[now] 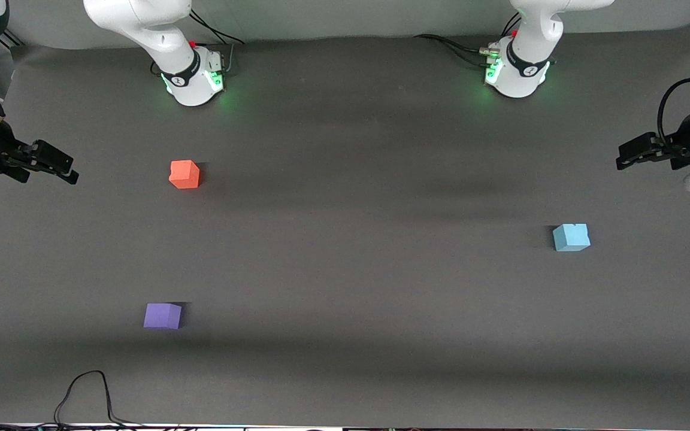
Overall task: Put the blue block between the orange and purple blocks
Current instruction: 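Reach the left gripper down over the light blue block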
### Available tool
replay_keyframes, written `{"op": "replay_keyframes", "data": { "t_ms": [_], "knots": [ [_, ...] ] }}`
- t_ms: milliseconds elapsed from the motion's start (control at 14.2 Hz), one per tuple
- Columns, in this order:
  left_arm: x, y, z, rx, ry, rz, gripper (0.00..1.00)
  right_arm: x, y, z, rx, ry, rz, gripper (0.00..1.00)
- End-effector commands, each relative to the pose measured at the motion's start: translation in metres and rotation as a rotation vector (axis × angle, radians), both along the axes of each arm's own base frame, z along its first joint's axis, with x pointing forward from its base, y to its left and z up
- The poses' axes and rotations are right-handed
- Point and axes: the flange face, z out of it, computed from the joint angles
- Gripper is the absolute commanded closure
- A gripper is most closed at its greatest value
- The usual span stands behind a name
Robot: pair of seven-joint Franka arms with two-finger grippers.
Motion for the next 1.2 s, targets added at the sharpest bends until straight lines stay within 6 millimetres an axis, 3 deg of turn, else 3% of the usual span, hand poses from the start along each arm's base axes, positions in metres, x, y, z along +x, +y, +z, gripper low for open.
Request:
{"op": "replay_keyframes", "data": {
  "t_ms": [0,422,704,844,985,1126],
  "knots": [
    [-0.004,0.001,0.005,-0.001,0.005,-0.017,0.0,0.0,-0.001,0.003,-0.012,-0.001,0.003,0.0],
    [-0.003,0.001,0.008,0.001,-0.012,-0.022,0.0,0.0,-0.002,0.003,-0.012,0.001,0.001,0.0],
    [0.007,0.015,0.001,0.012,-0.029,-0.011,0.0,0.0,-0.002,0.003,-0.012,0.001,0.001,0.0],
    [0.023,0.021,-0.02,0.031,-0.026,-0.077,0.0,0.0,-0.003,0.003,-0.012,0.001,0.0,0.0],
    [0.039,0.056,-0.045,0.049,-0.031,-0.078,0.0,-0.001,-0.003,0.002,-0.012,0.004,-0.002,0.0],
    [0.059,0.084,-0.084,0.046,-0.026,-0.089,0.0,0.0,-0.003,0.001,-0.012,0.006,-0.003,0.0]
  ]
}}
